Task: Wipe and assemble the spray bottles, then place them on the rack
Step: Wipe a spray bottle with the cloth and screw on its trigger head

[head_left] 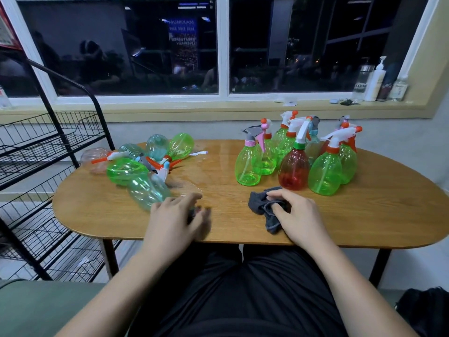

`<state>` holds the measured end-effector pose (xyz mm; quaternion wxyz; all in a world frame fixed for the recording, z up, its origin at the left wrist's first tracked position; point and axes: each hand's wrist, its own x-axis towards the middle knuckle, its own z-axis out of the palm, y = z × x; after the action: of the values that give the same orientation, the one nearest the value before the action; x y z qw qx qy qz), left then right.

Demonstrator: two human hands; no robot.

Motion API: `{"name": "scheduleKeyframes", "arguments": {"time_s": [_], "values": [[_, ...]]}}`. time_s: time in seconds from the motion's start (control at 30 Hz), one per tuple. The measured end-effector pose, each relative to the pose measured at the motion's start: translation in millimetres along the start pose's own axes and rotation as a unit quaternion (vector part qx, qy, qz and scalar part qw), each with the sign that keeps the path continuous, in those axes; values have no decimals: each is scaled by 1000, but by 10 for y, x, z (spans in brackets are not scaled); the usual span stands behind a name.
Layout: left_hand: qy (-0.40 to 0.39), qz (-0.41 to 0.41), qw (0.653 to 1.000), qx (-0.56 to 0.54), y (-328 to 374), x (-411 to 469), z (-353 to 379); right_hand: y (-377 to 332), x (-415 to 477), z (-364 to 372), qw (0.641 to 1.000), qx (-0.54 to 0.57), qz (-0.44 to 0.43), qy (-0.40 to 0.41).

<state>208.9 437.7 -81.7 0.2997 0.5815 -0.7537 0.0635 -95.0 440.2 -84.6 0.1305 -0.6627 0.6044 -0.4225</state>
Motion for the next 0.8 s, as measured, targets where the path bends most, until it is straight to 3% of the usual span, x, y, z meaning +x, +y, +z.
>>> {"name": "scheduleKeyframes", "arguments": {"time_s": [0.13,0.27,0.37,0.57,0.8], "values": [[-28,58,997,-48,399,-24,102,-15,-11,-7,1000,4,3,14],[-67,89,977,-185,617,19,102,10,-11,10,999,-18,9,38],[-6,90,968,-234,582,83,44,42,7,36,998,-38,34,38],[102,10,973,-205,205,283,132,33,24,37,995,-68,47,56],[37,-72,963,-255,83,409,267,-22,34,11,992,64,75,73]]}}
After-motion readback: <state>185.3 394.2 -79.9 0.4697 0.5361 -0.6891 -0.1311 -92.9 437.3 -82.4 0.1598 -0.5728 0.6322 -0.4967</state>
